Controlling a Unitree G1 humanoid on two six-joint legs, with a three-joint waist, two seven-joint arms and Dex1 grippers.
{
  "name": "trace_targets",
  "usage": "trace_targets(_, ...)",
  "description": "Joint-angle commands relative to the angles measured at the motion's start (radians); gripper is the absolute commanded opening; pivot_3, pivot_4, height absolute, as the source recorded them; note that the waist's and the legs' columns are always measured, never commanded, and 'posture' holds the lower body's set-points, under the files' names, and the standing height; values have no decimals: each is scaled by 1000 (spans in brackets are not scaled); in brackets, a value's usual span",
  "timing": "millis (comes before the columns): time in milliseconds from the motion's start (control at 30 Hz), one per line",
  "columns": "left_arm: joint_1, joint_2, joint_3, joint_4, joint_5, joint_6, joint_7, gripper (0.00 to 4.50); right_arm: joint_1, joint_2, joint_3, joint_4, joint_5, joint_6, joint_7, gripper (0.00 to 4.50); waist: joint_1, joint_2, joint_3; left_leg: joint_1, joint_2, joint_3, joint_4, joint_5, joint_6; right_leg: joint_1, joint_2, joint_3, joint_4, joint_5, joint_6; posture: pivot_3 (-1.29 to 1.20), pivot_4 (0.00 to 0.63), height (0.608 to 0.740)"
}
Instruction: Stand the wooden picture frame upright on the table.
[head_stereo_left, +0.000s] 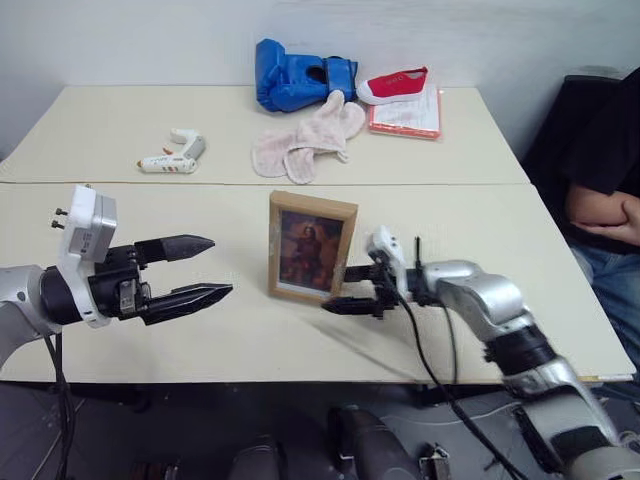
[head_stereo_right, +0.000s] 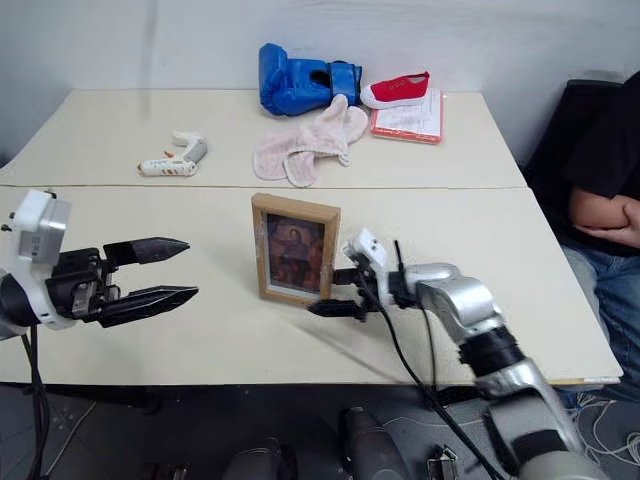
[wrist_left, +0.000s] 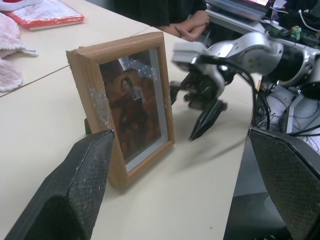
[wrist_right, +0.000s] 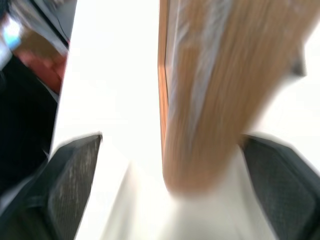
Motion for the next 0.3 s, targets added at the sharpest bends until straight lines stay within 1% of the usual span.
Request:
trace_targets(33,-1,31,-4,13,43,-57,-41,4500,12,-106,-108,-75,-3,-66,83,4457,3,0,0,0,0,0,0,0,0,0,0,0,0,0,0,0,150,740)
trace_targets(67,3,39,-8,21,62,-73,-52,4500,22,-158,-164,-78,22,-77,125,4457,3,0,0,0,0,1,0,0,1,0,0,1,-1,0,0,0,150,740)
trace_targets(133,-19,50,-10,60,80,-94,-63,4500,33,-273,-307,-83,128,-10,216,4457,9,2,2,0,0,2,0,-2,4,0,0,1,-1,0,1,0,150,740)
trace_targets(167,-34,52,-11,76,86,-103,-65,4500,44,-308,-350,-93,168,18,249,4457,11,4,3,0,0,2,0,-3,5,0,0,1,-1,0,1,0,150,740)
trace_targets(233,-53,55,-19,98,97,-118,-71,4500,64,-332,-394,-114,213,44,268,4457,12,3,2,0,1,2,0,-3,6,0,1,1,-1,0,1,0,150,740)
trace_targets(300,-61,58,-37,113,119,-137,-78,4500,66,-312,-413,-136,235,73,234,4457,9,1,1,2,2,1,0,-3,6,2,2,1,-1,0,0,0,150,740)
